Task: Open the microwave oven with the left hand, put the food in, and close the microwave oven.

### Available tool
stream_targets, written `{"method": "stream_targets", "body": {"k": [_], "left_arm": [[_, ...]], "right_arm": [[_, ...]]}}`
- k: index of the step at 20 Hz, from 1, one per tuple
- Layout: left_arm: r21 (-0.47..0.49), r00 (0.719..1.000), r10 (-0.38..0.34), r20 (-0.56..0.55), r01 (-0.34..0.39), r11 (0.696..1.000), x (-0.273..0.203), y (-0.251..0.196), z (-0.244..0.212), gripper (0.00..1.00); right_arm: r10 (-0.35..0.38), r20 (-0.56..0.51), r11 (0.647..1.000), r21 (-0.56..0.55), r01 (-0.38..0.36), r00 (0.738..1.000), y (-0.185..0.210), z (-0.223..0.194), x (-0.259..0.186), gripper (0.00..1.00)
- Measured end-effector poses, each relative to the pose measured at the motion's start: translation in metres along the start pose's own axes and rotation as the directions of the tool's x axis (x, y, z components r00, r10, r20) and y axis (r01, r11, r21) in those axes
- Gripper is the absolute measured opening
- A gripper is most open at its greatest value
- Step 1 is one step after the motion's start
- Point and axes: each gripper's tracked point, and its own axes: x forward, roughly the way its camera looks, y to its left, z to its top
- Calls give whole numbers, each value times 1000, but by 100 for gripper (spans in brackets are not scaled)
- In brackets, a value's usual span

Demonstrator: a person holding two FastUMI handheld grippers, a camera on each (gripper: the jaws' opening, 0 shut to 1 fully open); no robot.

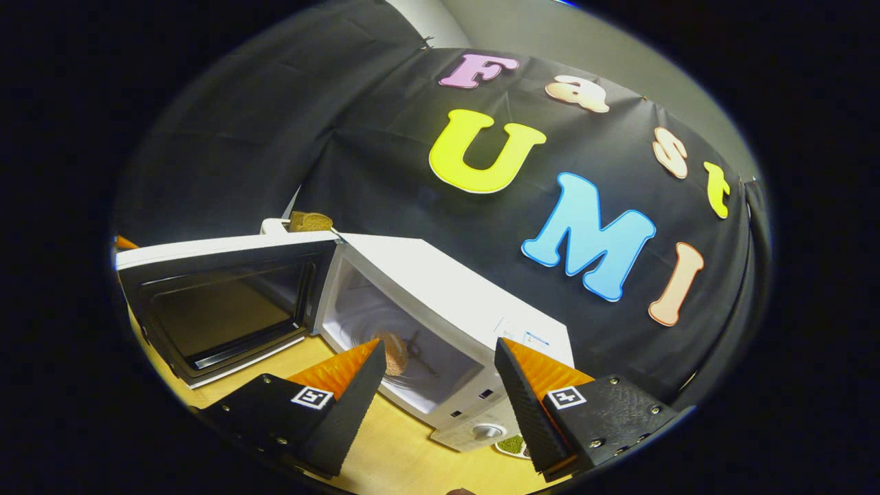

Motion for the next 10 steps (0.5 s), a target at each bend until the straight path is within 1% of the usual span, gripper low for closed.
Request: {"method": "stream_targets", "body": {"k": [1,3,4,5,7,10], "left_arm": [[-13,1000,-22,-10,22,1000,0,-9,-2,7],[-16,999,-38,-8,38,999,4,-21,0,7],[-4,1000,-27,-4,27,1000,2,-20,3,7],[1,1000,-31,-4,31,1000,3,-25,6,6],[-3,998,-53,-17,53,999,4,-39,5,6],[32,996,-80,-25,81,996,5,-62,10,7]], "right_arm": [[-10,0,1000,10,10,1000,-8,-2,-9,98],[-35,-1,999,40,35,999,-25,-7,-26,97],[-48,-4,997,63,48,999,-32,-9,-32,97],[-57,-10,994,90,57,998,-39,-13,-38,98],[-68,-22,988,137,70,997,-49,-22,-49,97],[-87,-39,980,176,93,995,-60,-36,-61,97]]}}
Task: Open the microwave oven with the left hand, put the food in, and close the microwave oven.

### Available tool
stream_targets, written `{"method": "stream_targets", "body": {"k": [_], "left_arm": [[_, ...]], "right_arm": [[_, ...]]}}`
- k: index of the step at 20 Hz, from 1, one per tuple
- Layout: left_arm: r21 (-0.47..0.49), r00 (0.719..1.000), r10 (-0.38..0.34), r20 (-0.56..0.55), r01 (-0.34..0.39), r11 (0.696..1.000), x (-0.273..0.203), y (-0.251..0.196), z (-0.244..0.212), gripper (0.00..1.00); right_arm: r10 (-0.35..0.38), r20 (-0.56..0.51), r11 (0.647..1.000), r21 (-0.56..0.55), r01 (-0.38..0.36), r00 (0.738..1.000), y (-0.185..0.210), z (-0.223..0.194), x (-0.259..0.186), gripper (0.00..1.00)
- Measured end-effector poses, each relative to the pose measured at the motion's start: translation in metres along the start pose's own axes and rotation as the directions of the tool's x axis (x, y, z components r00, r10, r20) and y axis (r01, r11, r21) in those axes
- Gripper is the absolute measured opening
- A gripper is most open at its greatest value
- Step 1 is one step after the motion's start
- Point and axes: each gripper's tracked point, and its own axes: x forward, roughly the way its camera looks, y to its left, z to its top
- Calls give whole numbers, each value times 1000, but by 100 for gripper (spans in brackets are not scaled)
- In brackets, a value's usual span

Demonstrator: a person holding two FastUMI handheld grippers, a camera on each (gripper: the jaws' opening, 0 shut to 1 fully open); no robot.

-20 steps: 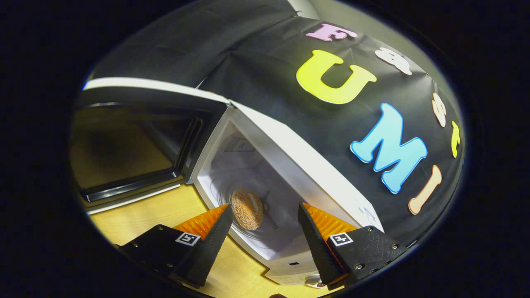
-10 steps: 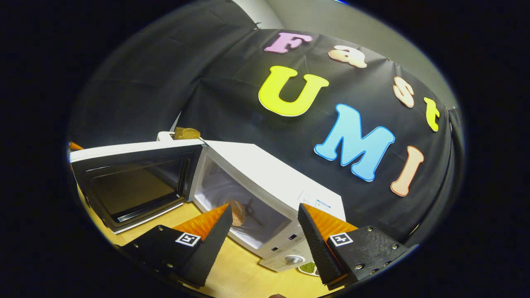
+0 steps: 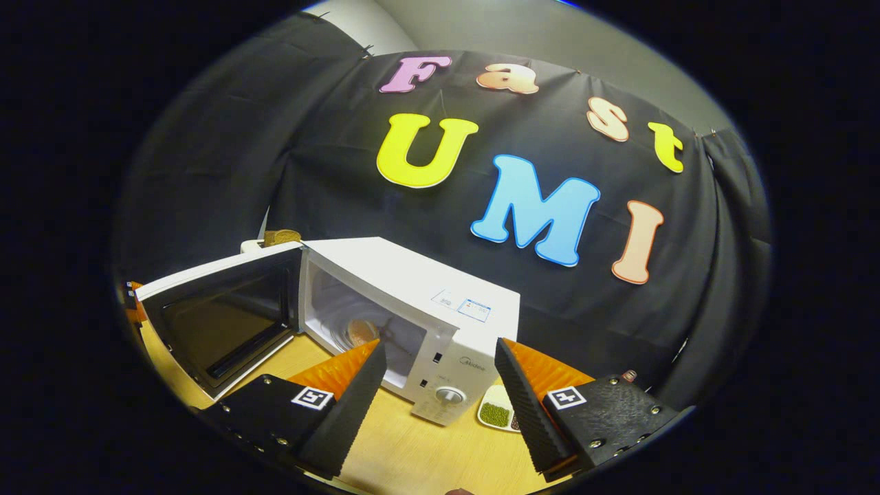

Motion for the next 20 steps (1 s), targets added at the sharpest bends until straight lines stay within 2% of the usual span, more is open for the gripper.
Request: {"method": "stream_targets", "body": {"k": [8,13,20], "left_arm": [[65,986,-164,14,162,985,17,-93,20,7],[93,967,-255,16,252,963,32,-148,34,6],[138,932,-363,13,358,924,58,-213,47,8]], "right_arm": [[-56,-25,996,64,57,998,-39,-23,-33,97],[-99,-41,987,122,103,994,-67,-37,-62,97],[-201,-75,964,165,211,977,-111,-60,-101,97]]}}
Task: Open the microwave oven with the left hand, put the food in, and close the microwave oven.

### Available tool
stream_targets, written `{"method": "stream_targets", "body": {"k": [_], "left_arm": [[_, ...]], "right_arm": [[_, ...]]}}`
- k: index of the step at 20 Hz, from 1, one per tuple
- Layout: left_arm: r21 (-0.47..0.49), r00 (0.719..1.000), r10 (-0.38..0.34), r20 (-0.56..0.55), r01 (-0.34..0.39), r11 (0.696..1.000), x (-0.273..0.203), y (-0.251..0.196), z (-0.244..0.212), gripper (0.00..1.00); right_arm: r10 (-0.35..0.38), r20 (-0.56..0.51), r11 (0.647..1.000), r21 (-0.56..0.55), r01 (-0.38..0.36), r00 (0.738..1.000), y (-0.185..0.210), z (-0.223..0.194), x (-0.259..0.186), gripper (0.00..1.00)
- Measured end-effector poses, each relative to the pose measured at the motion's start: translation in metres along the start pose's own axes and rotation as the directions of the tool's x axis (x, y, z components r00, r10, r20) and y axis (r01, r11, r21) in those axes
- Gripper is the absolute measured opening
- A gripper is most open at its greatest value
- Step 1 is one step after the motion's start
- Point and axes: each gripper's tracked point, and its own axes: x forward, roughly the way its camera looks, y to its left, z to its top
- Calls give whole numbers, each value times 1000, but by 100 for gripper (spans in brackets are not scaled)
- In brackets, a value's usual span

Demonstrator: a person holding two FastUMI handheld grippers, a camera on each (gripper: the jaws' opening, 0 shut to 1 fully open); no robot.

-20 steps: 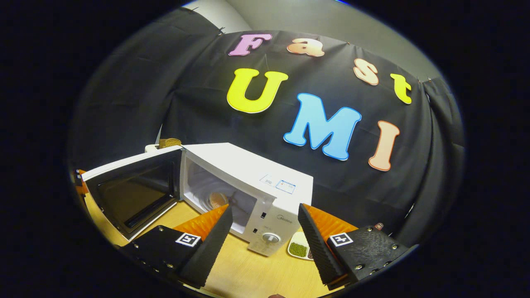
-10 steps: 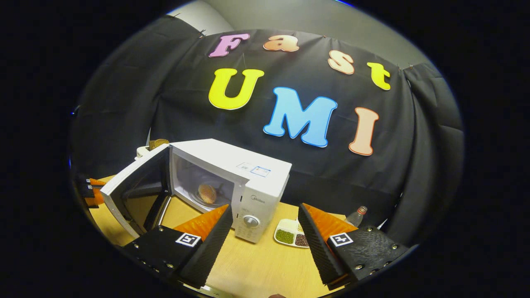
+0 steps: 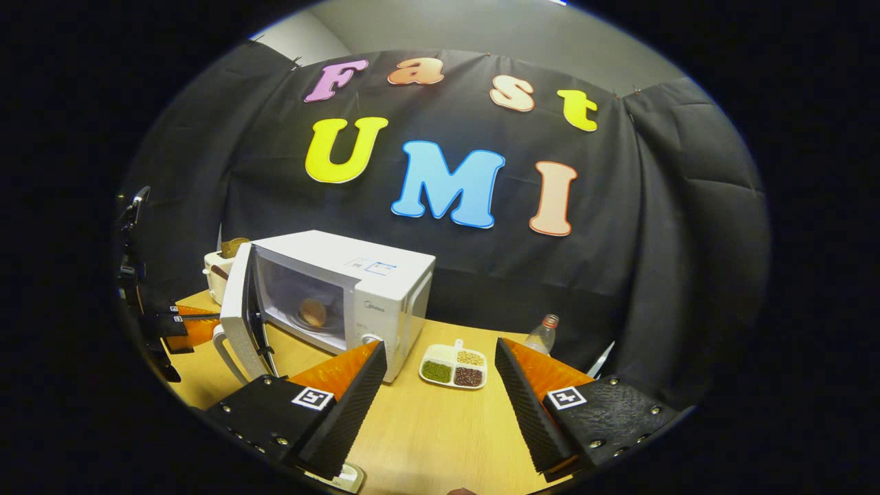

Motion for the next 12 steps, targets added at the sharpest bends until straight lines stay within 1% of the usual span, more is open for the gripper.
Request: {"method": "stream_targets", "body": {"k": [1,5,12], "left_arm": [[4,1000,-12,2,12,1000,5,-5,4,7],[28,999,-45,10,45,999,30,-20,13,7],[6,998,-64,18,64,998,67,-30,26,8]], "right_arm": [[-16,-1,1000,7,16,1000,-8,-2,-5,97],[-62,-4,997,34,62,998,-30,-10,-17,97],[-129,-34,991,35,131,991,-58,-29,-39,97]]}}
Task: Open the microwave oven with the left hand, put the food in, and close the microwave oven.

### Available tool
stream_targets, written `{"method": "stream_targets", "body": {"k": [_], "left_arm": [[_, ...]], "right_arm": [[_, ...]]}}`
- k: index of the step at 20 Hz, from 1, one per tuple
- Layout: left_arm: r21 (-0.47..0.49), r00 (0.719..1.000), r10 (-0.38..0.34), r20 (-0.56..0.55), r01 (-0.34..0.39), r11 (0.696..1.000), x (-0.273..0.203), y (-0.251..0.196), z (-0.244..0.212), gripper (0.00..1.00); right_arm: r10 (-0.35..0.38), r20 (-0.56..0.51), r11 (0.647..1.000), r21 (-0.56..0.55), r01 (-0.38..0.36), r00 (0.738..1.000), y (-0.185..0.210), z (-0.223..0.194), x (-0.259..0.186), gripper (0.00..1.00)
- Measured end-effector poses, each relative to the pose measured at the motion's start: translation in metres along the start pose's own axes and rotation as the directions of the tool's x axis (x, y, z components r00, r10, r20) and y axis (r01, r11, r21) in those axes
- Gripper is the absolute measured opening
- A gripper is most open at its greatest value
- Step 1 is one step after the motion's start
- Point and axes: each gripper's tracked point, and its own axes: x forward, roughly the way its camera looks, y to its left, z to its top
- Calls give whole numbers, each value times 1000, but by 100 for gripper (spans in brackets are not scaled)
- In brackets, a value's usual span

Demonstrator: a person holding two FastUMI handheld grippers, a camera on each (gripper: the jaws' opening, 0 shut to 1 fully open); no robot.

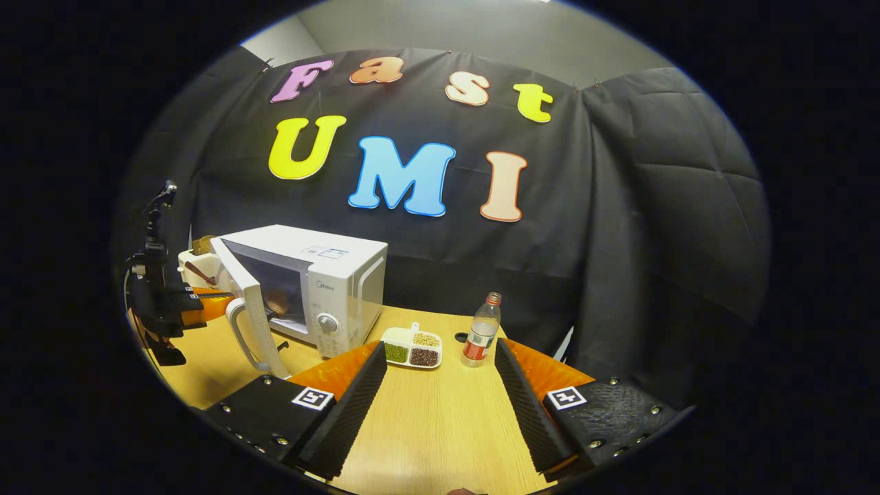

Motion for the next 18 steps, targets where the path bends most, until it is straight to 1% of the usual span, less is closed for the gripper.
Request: {"method": "stream_targets", "body": {"k": [3,8,12,18], "left_arm": [[3,1000,-15,2,15,1000,17,-5,5,7],[-17,1000,-11,17,11,1000,42,-9,16,7],[-3,1000,-1,22,1,1000,63,-9,25,7],[-38,999,44,10,-43,998,94,-6,27,7]], "right_arm": [[-23,-3,1000,2,23,1000,-10,-2,-8,97],[-44,-13,999,0,44,999,-16,-7,-13,97],[-59,-16,998,-13,59,998,-21,-12,-18,97],[-70,-37,998,-5,70,997,-31,-24,-23,97]]}}
